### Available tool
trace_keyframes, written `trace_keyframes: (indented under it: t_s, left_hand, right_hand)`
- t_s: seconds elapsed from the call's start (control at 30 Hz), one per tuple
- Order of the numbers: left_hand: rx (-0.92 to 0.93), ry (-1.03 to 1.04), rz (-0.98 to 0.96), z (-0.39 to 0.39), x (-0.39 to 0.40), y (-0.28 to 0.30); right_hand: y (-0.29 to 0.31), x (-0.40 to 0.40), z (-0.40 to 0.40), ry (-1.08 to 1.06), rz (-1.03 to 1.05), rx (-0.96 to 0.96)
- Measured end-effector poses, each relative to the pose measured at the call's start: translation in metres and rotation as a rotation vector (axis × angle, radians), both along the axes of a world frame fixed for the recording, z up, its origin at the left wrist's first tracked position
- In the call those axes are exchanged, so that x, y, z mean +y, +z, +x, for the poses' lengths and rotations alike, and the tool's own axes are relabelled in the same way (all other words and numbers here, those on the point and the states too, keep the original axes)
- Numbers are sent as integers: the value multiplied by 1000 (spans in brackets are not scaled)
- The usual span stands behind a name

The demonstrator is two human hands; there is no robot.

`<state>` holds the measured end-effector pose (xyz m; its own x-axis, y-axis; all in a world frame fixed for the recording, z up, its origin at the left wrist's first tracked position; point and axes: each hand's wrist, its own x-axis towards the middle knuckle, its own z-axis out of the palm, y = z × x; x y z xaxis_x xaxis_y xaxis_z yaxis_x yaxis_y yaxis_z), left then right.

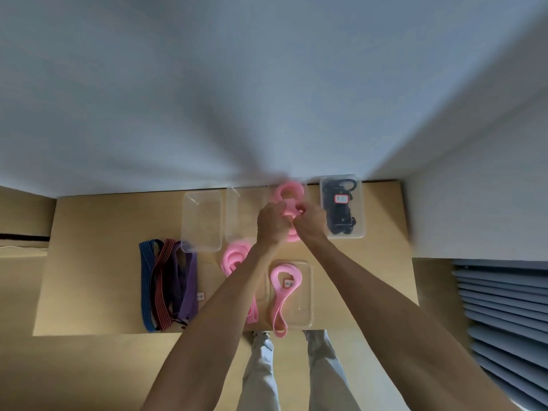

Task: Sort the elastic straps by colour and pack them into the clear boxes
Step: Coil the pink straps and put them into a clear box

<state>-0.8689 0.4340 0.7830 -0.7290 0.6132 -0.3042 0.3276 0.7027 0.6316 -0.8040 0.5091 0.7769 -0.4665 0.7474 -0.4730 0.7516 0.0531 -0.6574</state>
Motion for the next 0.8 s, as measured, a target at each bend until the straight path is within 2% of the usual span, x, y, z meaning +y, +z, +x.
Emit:
trace_keyframes:
  t_s: [0.07,0.1,0.2,0.27,0.33,0.4,0.5,0.67,0.8]
  left_hand:
    - [162,-120,-55,2,-3,-5]
    - [254,-156,-50,2,-5,-8]
    - [415,-280,-6,-2,-6,-18]
    - [371,-371,-39,-7,-4,-23]
    - [314,-447,-144,-11,-5,-30]
    - [334,-515,-265,-13,-6,-34]
    - [301,-520,-308,-16,-6,-38]
    - [345,-576,-359,-15,-10,-44]
    - [357,-480,-225,-13,-10,-46]
  right_hand:
    - [-1,-4,1,38,88,0]
    - [-1,-5,2,91,198,5]
    - [-8,0,5,363,490,43]
    - [-13,5,5,504,493,-9]
    - [-19,8,7,603,488,-145]
    - [-24,10,10,629,483,-254]
    - [-29,7,12,636,485,-338]
    - [-34,1,12,636,508,-349]
    - [-29,4,12,598,462,-211]
